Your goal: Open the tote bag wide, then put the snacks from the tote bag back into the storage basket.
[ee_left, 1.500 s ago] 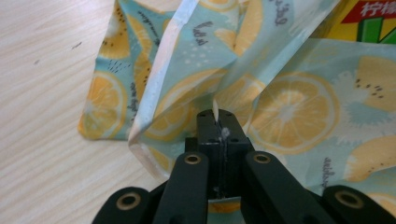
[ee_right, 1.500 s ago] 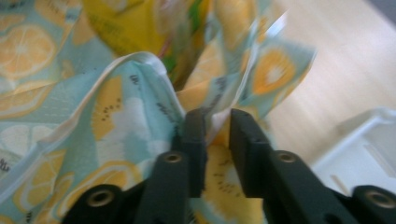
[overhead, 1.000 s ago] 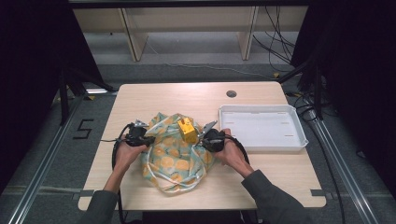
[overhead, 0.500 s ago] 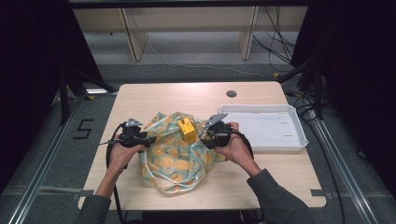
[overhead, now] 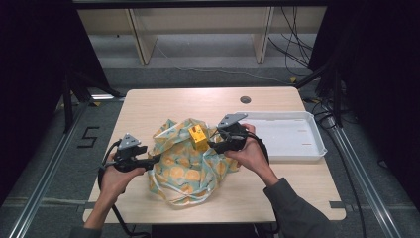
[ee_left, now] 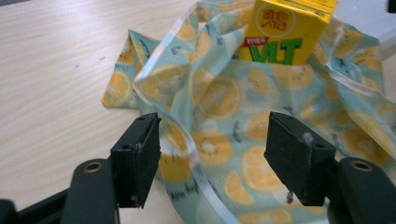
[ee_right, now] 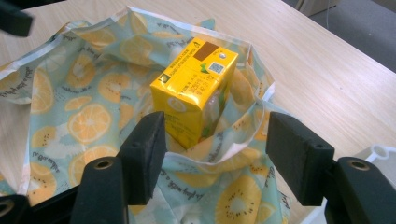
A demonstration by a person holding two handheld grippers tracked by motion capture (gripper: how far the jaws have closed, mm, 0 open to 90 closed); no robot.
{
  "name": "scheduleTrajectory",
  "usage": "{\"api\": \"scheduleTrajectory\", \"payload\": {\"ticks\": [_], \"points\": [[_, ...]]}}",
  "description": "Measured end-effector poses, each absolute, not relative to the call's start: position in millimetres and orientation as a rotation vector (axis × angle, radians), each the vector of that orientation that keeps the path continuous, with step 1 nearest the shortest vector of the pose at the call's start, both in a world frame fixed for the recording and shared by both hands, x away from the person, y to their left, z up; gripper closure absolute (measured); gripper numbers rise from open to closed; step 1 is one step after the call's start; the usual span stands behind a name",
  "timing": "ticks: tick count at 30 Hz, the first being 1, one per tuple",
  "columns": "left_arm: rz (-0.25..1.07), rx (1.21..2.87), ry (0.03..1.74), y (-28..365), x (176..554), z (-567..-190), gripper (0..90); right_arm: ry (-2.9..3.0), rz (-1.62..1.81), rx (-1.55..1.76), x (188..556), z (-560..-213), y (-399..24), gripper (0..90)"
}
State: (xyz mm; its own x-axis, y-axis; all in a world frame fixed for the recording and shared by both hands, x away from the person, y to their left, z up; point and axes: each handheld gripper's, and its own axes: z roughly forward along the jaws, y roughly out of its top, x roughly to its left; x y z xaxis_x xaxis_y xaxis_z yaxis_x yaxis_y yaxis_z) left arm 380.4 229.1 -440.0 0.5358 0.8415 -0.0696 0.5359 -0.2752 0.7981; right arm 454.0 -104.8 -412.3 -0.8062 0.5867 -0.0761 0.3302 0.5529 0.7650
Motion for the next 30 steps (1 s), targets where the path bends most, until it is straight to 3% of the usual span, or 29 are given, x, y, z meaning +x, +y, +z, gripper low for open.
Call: {"api": "scheduleTrajectory", "payload": {"ticks": [7, 12, 30], "points": [[0.505, 1.992, 1.147, 230.8, 349.4, -450.2, 29.1, 2.463, 1.136, 0.744, 457.5, -412.2, -97.5, 35.8], [0.504, 1.946, 1.158, 229.3, 330.2, -457.0, 18.6, 2.48, 1.142, 0.771, 459.5, -414.3, -92.5, 35.7], [0.55, 1.926, 1.155, 223.0, 272.7, -482.2, 19.2, 2.487, 1.13, 0.758, 468.7, -420.5, -81.1, 33.3]]}}
